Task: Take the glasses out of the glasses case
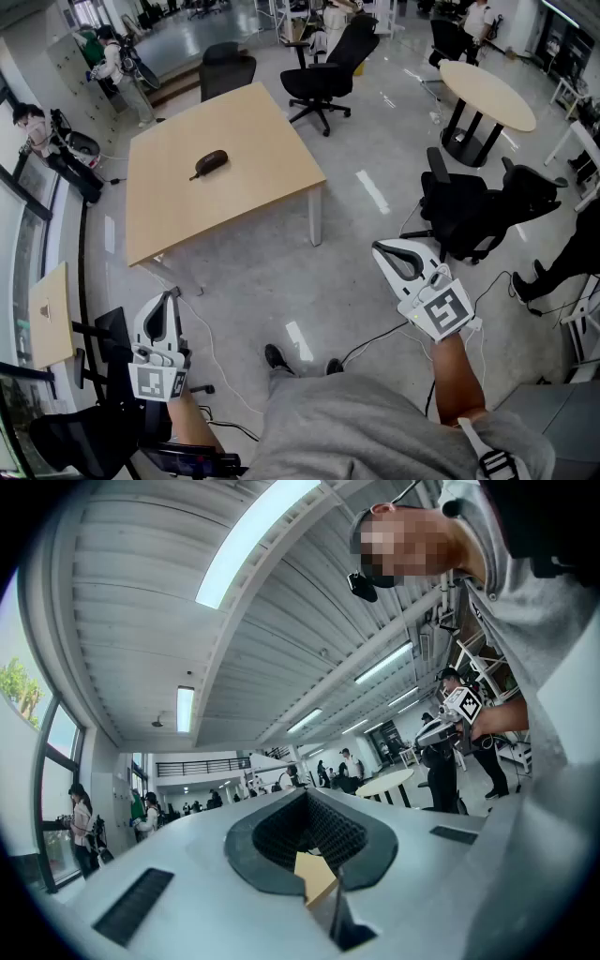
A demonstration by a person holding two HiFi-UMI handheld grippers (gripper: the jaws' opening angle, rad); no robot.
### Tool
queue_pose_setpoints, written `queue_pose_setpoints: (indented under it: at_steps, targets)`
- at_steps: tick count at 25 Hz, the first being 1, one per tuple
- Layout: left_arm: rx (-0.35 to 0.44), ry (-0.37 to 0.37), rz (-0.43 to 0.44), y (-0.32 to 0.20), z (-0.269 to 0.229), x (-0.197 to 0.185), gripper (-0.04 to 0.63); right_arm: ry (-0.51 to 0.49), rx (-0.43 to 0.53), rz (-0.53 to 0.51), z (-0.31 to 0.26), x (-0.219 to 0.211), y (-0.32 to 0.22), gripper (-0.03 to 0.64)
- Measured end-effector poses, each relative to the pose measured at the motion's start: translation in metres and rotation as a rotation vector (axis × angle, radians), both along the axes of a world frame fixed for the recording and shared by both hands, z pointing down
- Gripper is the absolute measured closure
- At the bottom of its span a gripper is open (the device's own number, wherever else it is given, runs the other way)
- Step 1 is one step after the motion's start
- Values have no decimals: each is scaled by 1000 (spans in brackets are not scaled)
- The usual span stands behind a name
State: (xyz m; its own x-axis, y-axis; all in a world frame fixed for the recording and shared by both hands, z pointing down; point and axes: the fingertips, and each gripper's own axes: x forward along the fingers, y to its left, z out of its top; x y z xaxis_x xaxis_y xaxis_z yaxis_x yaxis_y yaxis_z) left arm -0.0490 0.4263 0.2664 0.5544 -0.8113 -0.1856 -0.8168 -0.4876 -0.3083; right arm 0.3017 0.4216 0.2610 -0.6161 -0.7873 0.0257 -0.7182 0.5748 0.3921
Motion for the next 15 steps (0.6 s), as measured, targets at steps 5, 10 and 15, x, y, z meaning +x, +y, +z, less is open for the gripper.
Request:
queue_pose_setpoints:
  at_steps: [5, 10, 15]
  targets:
    - [-35, 27, -24, 16, 6, -4, 591, 15, -50, -2, 11, 1, 2, 610]
    - [-60, 53, -33, 18, 11, -2, 591, 12, -76, 4, 15, 8, 2, 610]
    - [-66, 71, -34, 14, 11, 0, 591, -37, -91, -10, 15, 13, -2, 609]
